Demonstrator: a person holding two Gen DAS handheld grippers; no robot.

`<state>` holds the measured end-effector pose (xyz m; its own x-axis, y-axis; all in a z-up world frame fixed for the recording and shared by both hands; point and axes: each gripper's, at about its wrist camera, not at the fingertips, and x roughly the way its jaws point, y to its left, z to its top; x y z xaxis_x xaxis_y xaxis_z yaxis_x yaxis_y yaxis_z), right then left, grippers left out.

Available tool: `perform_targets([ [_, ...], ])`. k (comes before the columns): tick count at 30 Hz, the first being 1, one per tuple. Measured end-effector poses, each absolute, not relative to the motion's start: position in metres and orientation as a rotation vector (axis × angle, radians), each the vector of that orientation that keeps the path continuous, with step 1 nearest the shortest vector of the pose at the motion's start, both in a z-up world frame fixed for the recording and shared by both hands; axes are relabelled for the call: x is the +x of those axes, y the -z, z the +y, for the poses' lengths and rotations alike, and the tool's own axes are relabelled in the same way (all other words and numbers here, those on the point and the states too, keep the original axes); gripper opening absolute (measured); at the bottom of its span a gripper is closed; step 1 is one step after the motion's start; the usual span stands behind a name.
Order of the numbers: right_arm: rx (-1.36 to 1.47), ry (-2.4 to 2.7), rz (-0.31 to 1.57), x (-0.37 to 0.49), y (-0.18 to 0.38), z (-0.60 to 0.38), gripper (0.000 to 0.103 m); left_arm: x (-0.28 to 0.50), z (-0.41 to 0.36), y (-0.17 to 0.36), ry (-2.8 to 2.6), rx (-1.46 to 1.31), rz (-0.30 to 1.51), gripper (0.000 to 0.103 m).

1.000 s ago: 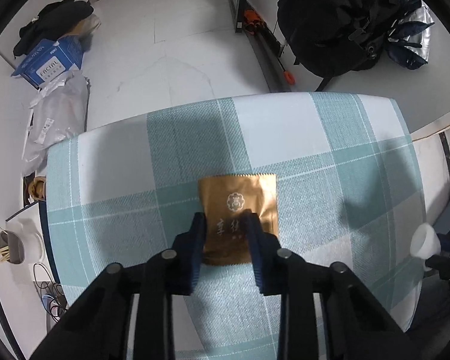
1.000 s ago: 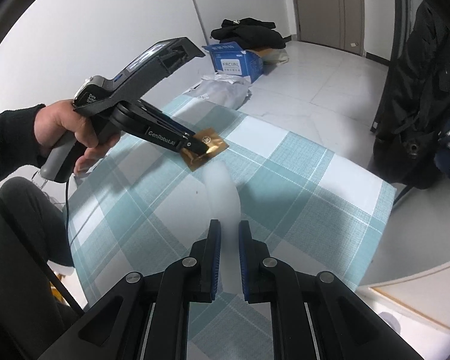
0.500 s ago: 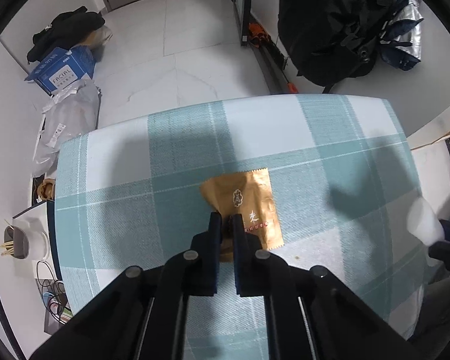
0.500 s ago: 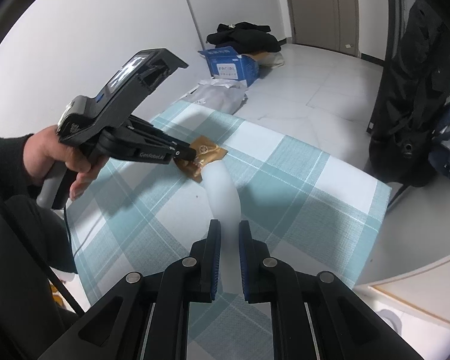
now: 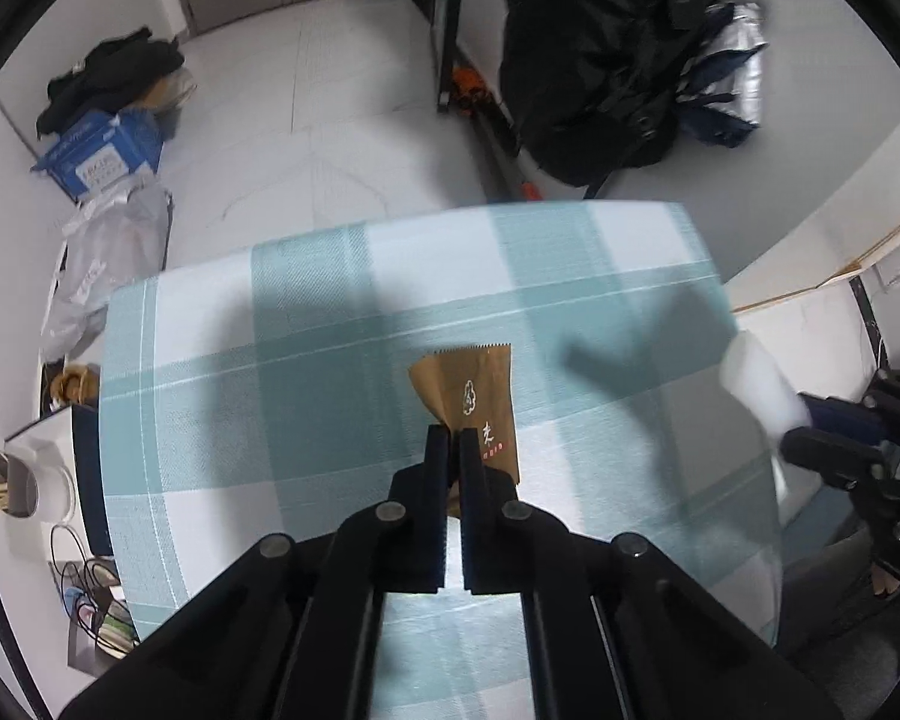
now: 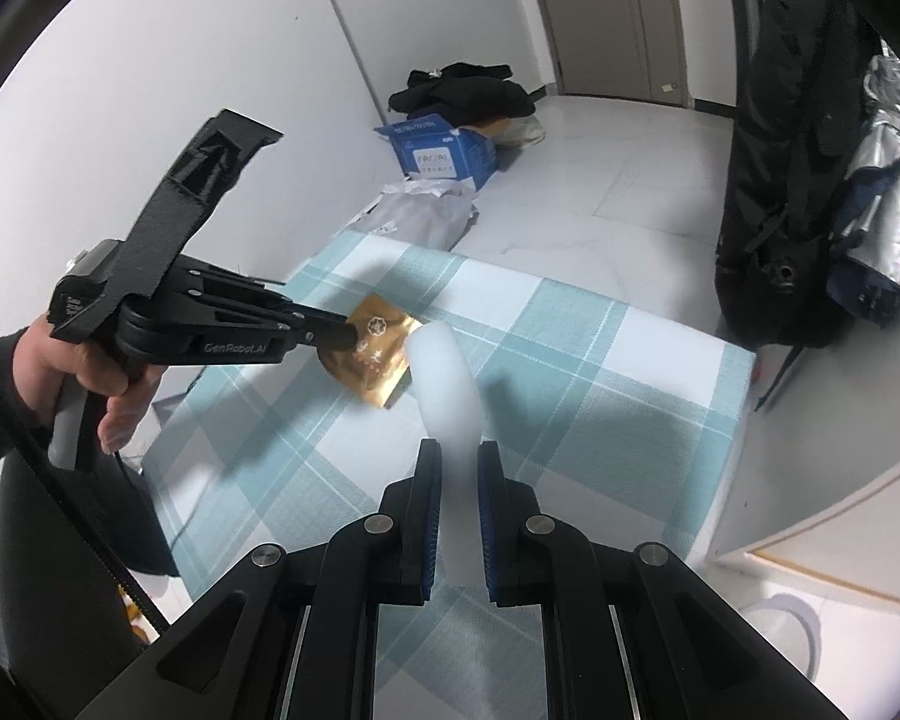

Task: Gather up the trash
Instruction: 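Carry the foam roll and brown sachet over the white bin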

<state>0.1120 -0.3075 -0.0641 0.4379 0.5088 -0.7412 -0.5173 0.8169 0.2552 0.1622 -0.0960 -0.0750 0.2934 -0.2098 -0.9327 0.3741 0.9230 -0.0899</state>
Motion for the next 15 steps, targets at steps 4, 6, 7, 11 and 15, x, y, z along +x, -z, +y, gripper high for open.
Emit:
perform_targets([
  [4, -0.017, -0.617, 0.896, 0.096, 0.056, -0.318, 0.011, 0.150, -0.116, 0.058, 0.457, 0.129, 1.181, 0.000],
  [6, -0.014, -0.597, 0.885, 0.092, 0.051, -0.327, 0.011, 0.144, -0.131, 0.048, 0.497, 0.126, 1.159, 0.000],
  [7, -0.002, -0.569, 0.869, 0.088, 0.046, -0.339, 0.011, 0.140, -0.140, 0.042, 0.523, 0.127, 1.148, 0.000],
  [11, 0.089, -0.476, 0.837, 0.074, 0.030, -0.394, 0.011, 0.128, -0.178, 0.024, 0.635, 0.119, 1.108, 0.000],
  [15, 0.157, -0.378, 0.804, 0.057, 0.012, -0.455, 0.011, 0.121, -0.227, 0.019, 0.744, 0.114, 1.105, 0.000],
])
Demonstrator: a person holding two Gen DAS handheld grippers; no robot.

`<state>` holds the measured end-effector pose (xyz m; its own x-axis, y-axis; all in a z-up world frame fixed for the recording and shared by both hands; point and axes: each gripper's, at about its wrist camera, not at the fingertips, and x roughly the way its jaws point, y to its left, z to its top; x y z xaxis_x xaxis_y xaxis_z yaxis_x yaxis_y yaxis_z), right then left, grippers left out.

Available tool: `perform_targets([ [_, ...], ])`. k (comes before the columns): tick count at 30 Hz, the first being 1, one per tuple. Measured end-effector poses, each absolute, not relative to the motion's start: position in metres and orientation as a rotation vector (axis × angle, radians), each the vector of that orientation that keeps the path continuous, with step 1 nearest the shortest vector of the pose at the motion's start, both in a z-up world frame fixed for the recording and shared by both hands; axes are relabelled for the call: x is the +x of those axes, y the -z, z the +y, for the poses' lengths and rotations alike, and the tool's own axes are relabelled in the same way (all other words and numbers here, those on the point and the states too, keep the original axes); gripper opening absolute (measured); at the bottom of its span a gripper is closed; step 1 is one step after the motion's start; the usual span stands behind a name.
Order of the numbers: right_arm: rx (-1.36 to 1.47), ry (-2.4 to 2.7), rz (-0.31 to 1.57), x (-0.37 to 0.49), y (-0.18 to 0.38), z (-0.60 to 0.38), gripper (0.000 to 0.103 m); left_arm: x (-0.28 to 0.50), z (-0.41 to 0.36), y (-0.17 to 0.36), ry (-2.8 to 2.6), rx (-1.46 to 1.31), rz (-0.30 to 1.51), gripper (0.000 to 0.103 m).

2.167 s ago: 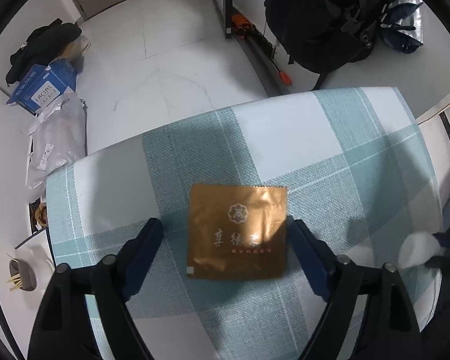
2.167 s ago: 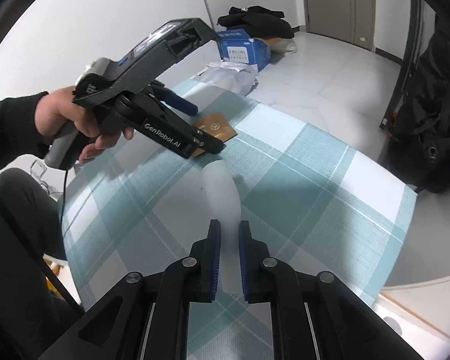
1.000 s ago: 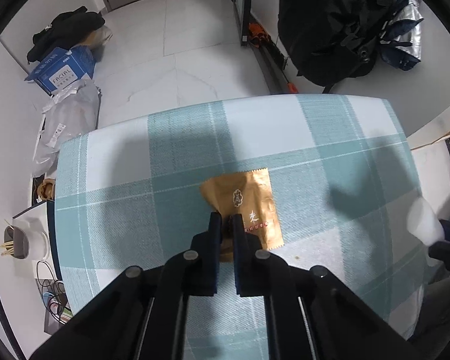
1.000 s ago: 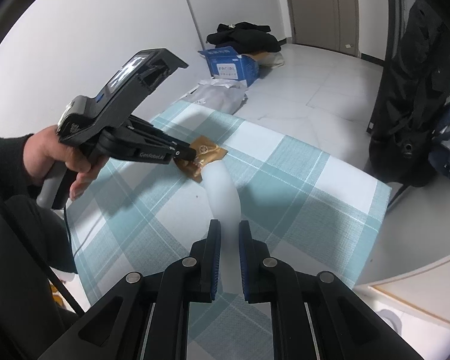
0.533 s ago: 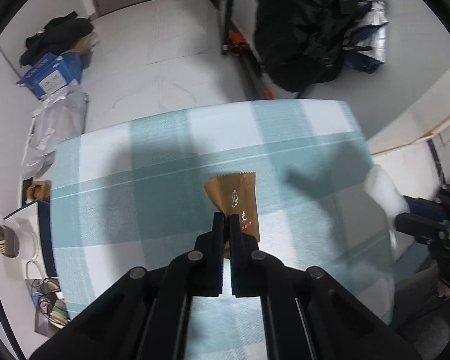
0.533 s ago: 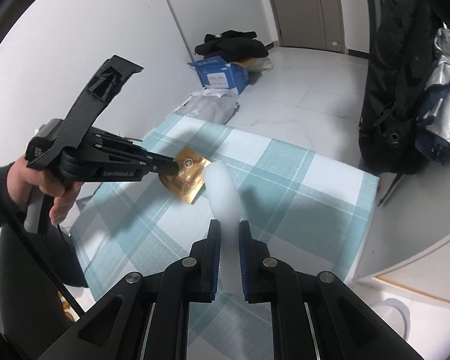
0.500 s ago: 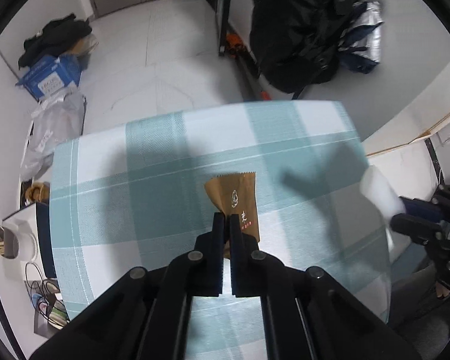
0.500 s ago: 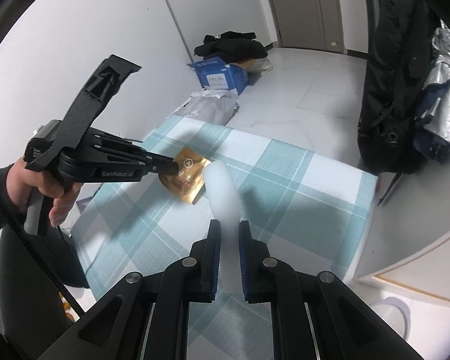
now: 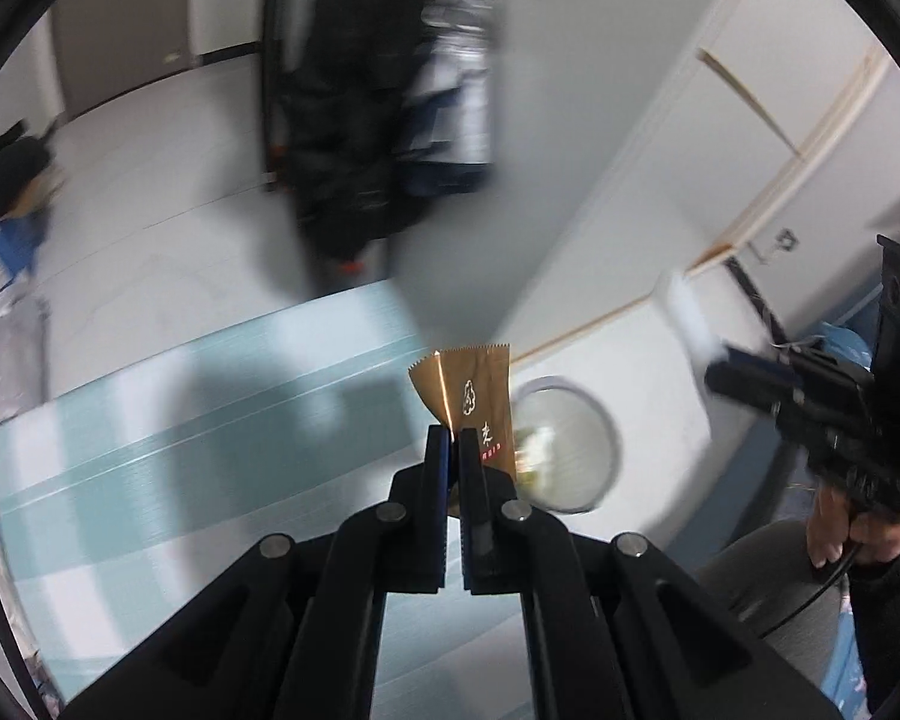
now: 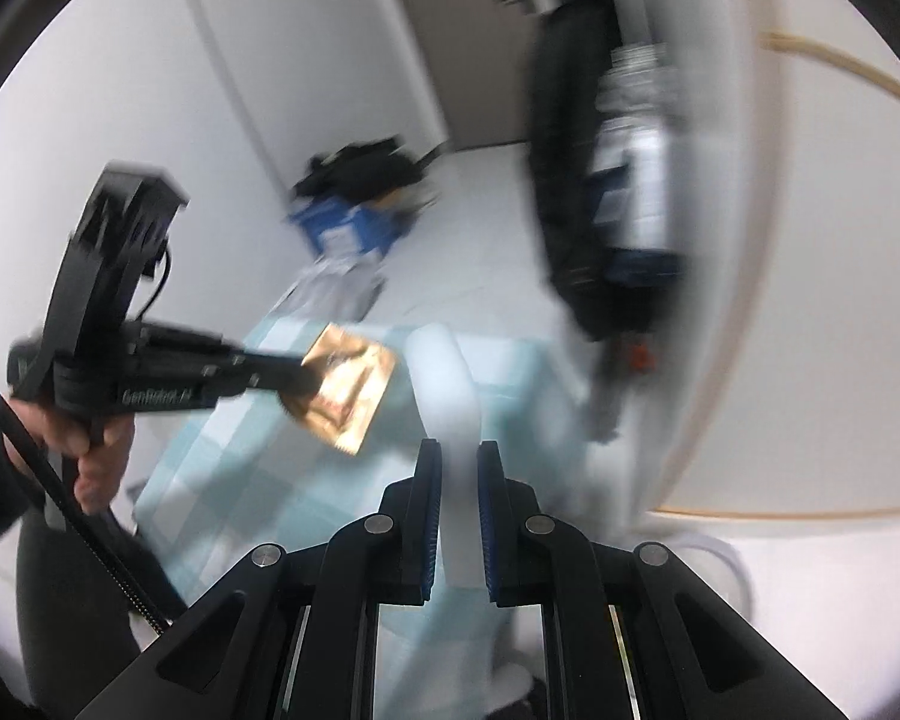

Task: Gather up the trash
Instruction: 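Carry the foam roll and brown sachet over the white bin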

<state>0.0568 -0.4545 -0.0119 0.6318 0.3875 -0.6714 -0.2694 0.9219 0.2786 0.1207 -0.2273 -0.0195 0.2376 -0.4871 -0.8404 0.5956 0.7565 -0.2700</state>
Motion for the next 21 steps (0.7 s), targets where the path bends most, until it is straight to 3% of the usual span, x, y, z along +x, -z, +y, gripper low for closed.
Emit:
perform_targets([
  [7, 0.356, -0.135, 0.772, 0.029, 0.014, -0.583, 0.011, 0.113, -0.322, 0.034, 0.884, 0.171, 1.100, 0.000],
  [21, 0.870, -0.023, 0.979, 0.018, 0.189, -0.678, 0.011, 0.103, -0.410, 0.136, 0.942, 0.288, 1.306, 0.000],
])
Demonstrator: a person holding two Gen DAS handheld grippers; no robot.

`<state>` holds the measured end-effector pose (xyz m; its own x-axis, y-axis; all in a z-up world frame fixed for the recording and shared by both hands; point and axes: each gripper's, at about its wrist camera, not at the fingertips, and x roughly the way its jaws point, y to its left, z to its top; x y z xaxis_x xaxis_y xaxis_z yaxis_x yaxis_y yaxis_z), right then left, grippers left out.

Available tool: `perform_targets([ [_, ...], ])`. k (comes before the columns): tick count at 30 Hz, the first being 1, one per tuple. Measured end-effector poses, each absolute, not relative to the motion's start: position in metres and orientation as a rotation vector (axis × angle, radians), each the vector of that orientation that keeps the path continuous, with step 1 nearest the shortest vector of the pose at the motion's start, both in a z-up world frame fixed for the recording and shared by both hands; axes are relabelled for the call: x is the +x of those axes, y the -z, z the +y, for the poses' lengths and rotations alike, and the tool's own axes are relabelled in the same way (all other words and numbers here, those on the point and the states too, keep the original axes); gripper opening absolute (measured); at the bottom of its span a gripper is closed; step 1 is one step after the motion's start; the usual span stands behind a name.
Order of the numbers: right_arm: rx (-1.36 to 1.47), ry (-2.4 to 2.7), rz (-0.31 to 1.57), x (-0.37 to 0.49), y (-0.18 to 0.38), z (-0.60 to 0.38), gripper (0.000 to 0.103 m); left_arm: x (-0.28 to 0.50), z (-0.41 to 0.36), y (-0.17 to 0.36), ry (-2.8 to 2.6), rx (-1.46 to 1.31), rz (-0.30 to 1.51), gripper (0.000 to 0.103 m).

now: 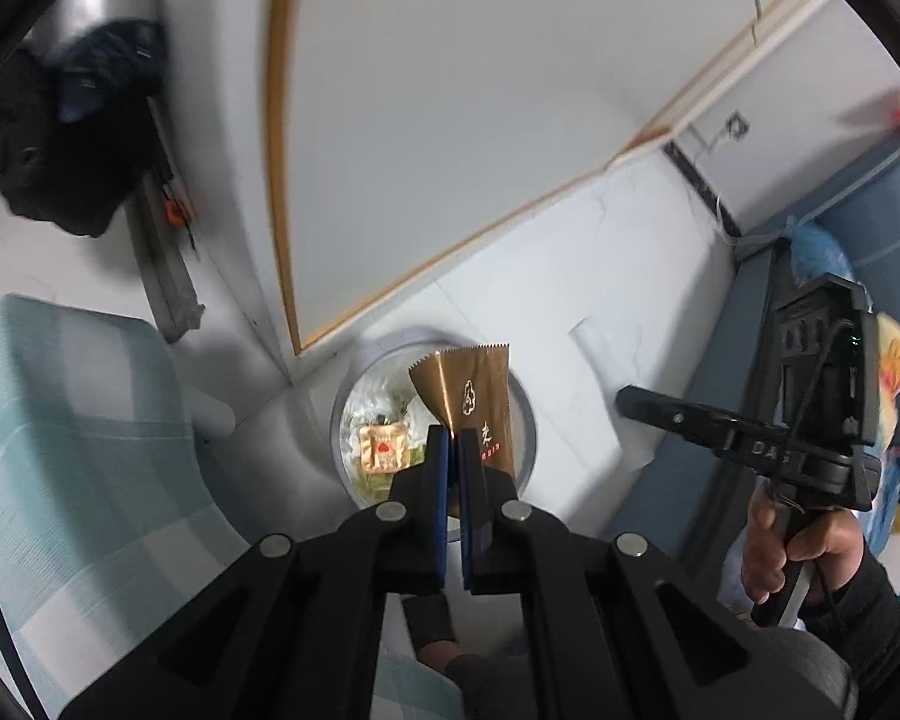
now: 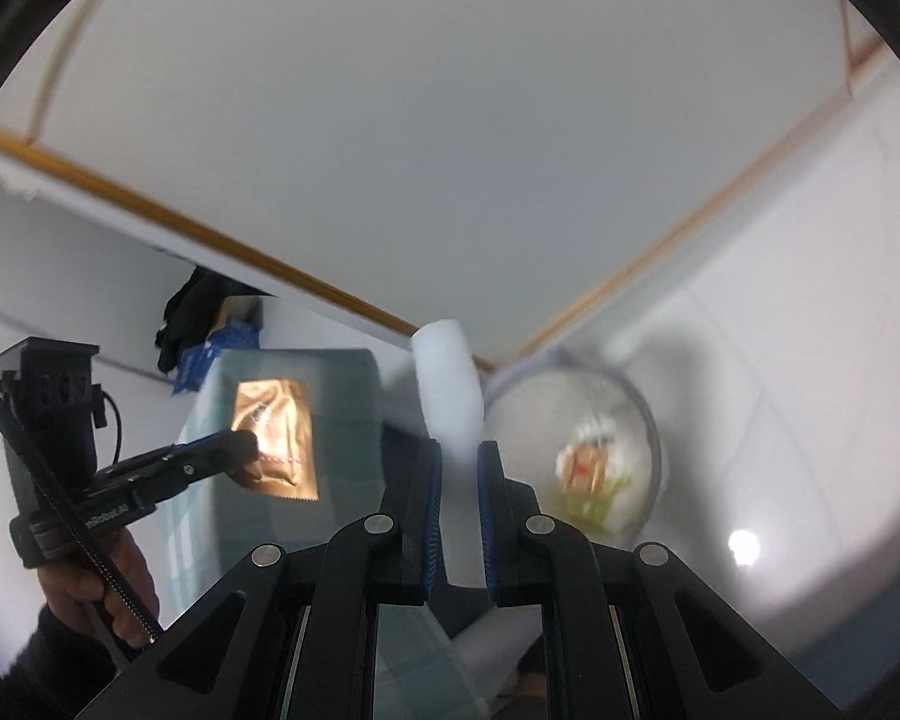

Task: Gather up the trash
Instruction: 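Carry the foam roll and brown sachet over the white bin, then open both grippers to drop the roll and sachet into the bin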

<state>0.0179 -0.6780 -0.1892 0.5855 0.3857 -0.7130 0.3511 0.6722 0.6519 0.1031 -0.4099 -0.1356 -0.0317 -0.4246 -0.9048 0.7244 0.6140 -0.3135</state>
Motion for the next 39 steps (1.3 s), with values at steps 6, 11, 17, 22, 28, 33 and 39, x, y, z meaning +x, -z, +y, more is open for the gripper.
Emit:
perform_targets([
  [6, 0.962, 0.040, 1.065, 0.015, 0.254, -0.682, 0.011, 0.103, -0.426, 0.164, 0.899, 0.331, 1.386, 0.000],
  [11, 0.967, 0.062, 1.082, 0.023, 0.275, -0.676, 0.011, 0.101, -0.434, 0.188, 0.865, 0.359, 1.444, 0.000],
  [17, 0.972, 0.064, 1.093, 0.026, 0.296, -0.676, 0.011, 0.102, -0.433, 0.195, 0.844, 0.344, 1.466, 0.000],
  [22, 0.959, 0.074, 1.102, 0.032, 0.300, -0.674, 0.015, 0.102, -0.436, 0.199, 0.843, 0.339, 1.461, 0.002],
  [28, 0.932, 0.067, 1.119, 0.036, 0.301, -0.666, 0.019, 0.106, -0.439, 0.205, 0.836, 0.318, 1.495, 0.010],
  [33, 0.943, 0.070, 1.115, 0.030, 0.300, -0.667, 0.026, 0.105, -0.439, 0.201, 0.837, 0.340, 1.492, 0.015],
  [39, 0.934, 0.095, 1.095, 0.012, 0.284, -0.676, 0.032, 0.103, -0.428, 0.175, 0.825, 0.323, 1.402, 0.041],
])
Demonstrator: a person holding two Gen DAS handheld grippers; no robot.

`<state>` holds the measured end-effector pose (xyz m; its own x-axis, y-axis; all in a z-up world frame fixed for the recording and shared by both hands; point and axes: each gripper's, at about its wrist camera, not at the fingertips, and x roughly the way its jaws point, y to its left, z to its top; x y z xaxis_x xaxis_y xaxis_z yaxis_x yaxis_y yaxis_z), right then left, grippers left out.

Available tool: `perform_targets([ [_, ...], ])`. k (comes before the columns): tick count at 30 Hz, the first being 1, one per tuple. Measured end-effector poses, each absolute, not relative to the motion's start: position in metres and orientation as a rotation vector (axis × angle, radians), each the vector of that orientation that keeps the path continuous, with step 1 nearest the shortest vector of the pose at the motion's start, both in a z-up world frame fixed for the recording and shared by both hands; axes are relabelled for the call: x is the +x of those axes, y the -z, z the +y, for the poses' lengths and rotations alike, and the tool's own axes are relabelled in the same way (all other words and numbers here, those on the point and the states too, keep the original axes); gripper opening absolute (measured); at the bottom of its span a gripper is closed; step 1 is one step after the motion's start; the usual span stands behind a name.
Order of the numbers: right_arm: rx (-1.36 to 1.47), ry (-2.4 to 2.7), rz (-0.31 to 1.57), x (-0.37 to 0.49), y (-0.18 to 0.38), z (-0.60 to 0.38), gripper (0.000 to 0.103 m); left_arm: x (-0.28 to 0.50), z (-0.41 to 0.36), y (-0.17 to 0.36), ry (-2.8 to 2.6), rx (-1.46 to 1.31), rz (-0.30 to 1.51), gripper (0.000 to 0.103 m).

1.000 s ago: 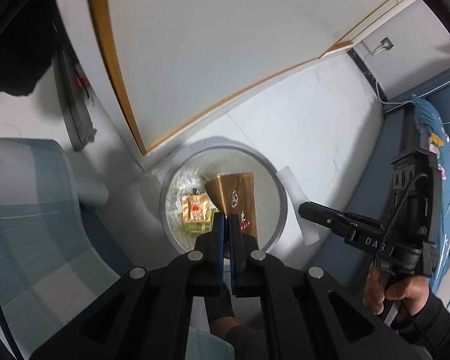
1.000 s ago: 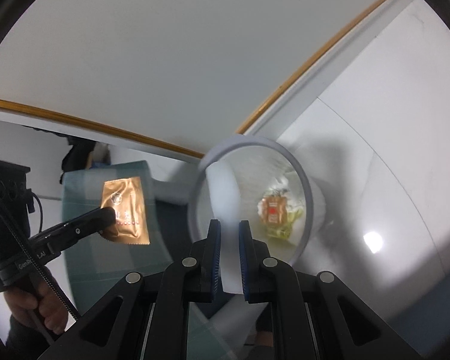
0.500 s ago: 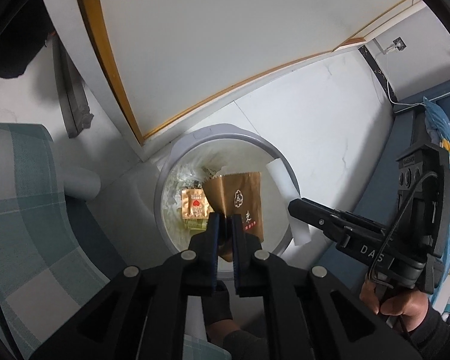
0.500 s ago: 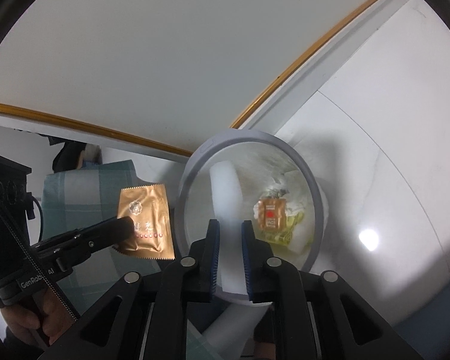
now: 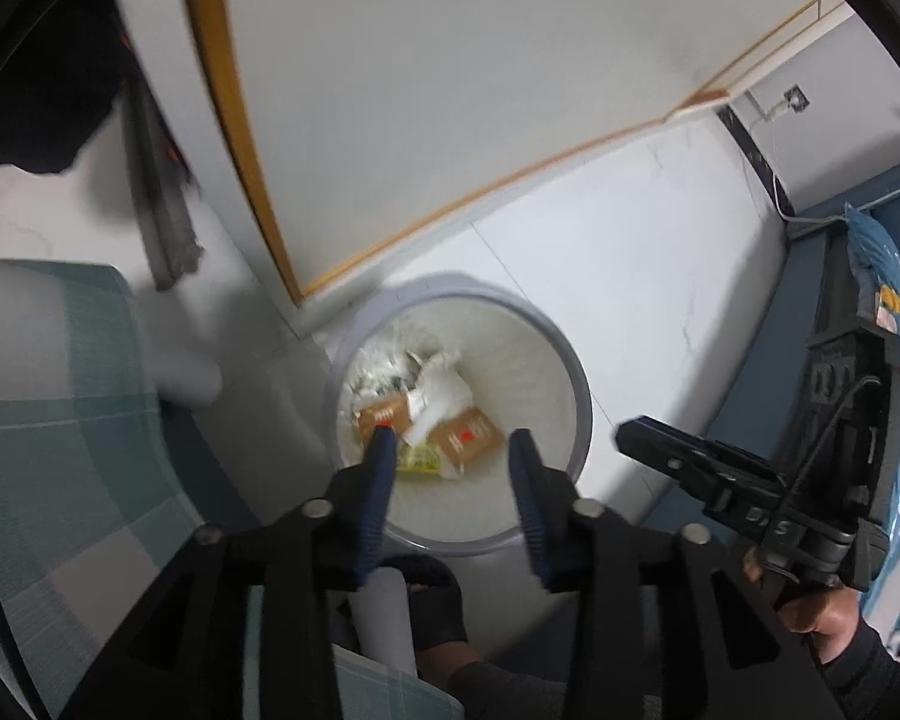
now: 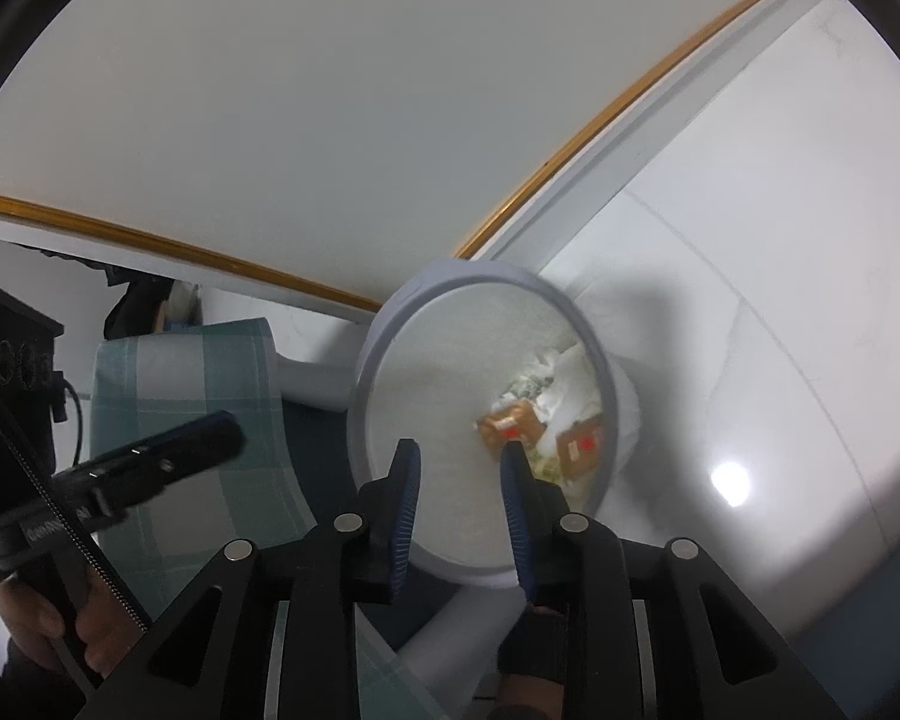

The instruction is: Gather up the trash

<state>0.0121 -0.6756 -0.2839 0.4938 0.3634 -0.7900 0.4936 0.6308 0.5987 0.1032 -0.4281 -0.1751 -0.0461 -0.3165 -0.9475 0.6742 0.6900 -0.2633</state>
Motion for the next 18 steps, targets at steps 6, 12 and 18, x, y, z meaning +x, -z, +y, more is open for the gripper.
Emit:
perform_targets([
  [6, 0.911, 0.125, 1.005, -0.007, 0.237, -0.689, 0.047, 0.093, -0.414, 0.133, 0.812, 0.316, 1.277, 0.059],
  [12, 0.846, 0.118, 0.956, -0.014, 0.191, -0.683, 0.057, 0.082, -0.396, 0.096, 0.781, 0.270, 1.168, 0.082],
  [18, 0.725, 0.140, 0.992, -0.015, 0.161, -0.662, 0.064, 0.079, -0.381, 0.085, 0.741, 0.274, 1.149, 0.082],
])
